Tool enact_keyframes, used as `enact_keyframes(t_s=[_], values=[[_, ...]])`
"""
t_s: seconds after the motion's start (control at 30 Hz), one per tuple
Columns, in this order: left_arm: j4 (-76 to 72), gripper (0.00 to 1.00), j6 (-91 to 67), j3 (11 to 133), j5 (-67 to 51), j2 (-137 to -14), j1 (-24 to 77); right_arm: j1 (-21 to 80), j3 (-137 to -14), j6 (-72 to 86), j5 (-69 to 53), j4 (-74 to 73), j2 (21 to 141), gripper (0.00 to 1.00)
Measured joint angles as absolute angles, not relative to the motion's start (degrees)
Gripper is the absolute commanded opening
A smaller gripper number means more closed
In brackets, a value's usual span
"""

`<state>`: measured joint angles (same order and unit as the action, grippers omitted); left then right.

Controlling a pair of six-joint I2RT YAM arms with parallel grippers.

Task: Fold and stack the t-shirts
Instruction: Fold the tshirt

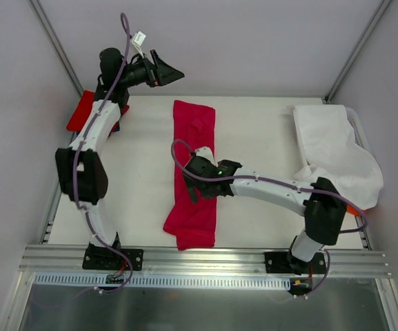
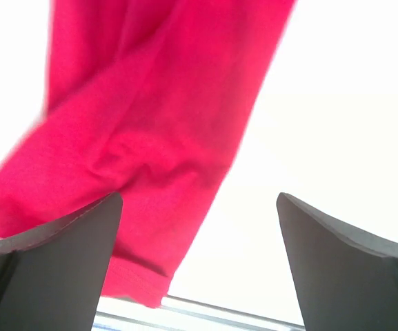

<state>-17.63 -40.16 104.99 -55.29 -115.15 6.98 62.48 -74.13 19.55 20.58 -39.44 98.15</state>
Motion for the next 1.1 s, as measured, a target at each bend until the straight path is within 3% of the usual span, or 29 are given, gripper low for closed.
enact_keyframes(t_s=[0.23,0.37,0.5,0.67,0.83,1.1], values=[[-9.5,0.99,-31.6,79.4,-41.3,-78.2,8.7,61.1,-77.8,17.5,28.4,-43.1,85.0,0.99],[-7.1,0.98,-30.3,58.4,-32.2,-61.7,12.4,59.9,-68.7,17.8,29.3,-39.8,76.1,1.0],[-0.7,0.95,-31.5,41.3,-23.4,-54.1,17.5,58.2,-52.9,18.7,25.1,-32.5,67.1,0.99],[7.2,0.93,-35.7,26.8,-16.8,-41.6,25.0,58.0,-40.9,21.4,20.0,-27.4,65.5,0.98],[9.3,0.9,-42.3,17.6,-14.5,-27.8,28.7,58.0,-36.2,24.0,18.4,-24.3,62.1,0.98],[11.4,0.88,-52.4,10.1,-11.0,-24.8,38.6,57.0,-35.6,26.2,18.5,-21.1,59.0,0.97]])
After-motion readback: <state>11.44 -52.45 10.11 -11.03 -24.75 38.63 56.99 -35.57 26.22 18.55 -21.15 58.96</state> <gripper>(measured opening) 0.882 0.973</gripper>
